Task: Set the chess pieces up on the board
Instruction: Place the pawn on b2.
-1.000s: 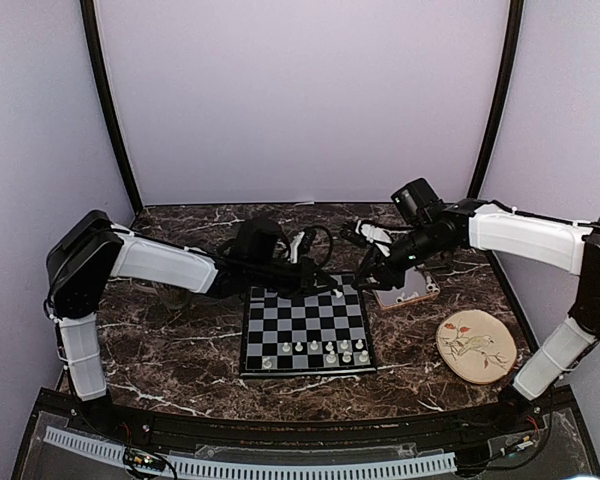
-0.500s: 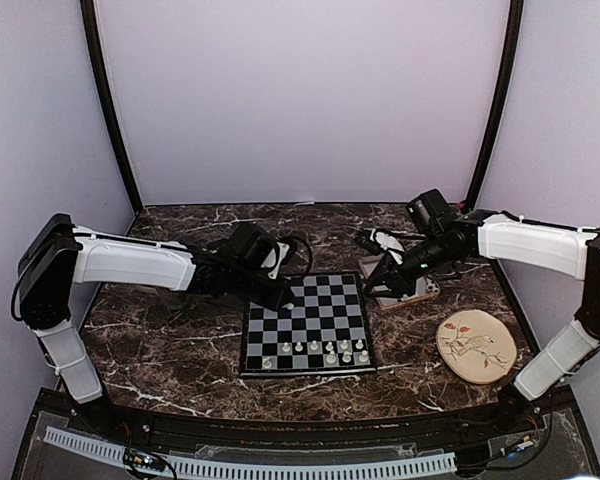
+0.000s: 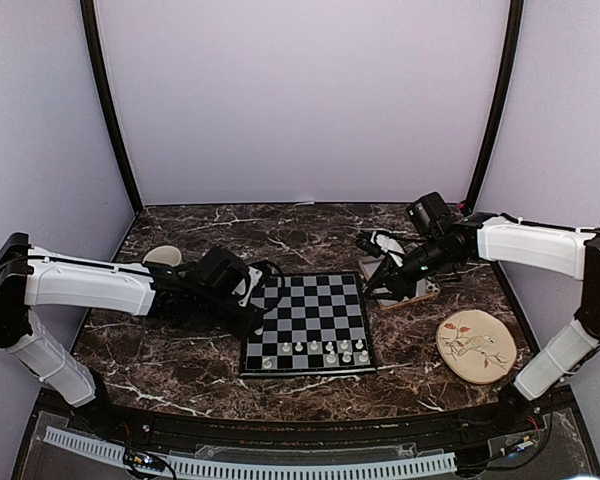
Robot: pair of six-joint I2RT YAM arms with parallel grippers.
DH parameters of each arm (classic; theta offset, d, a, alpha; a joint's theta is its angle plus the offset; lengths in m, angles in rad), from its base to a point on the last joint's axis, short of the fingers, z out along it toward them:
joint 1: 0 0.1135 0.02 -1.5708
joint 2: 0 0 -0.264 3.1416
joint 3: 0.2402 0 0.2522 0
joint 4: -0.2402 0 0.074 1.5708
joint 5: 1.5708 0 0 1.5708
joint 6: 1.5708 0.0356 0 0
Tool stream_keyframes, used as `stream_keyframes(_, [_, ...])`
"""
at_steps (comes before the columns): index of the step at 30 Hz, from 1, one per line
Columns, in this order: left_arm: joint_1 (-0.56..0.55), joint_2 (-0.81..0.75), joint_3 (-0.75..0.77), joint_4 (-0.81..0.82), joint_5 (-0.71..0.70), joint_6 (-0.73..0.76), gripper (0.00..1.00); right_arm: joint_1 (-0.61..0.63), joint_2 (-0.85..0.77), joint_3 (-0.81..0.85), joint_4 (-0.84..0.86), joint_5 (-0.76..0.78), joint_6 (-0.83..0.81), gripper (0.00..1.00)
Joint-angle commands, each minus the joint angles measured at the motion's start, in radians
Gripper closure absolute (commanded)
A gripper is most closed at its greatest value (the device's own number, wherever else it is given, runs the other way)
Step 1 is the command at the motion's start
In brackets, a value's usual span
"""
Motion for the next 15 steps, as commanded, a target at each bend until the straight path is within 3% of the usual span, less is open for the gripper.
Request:
stream_keyframes(1, [-0.032, -0.013, -0.042, 0.043, 0.044, 0.037, 0.91, -0.005, 0.018, 0.007, 0.026, -0.015, 0.004, 0.66])
stream_keyframes(15, [-0.061, 0.079, -0.019, 0.097, 0.067, 0.047, 0.89, -0.006, 0.018, -0.002, 0.03, 0.0, 0.002, 0.66])
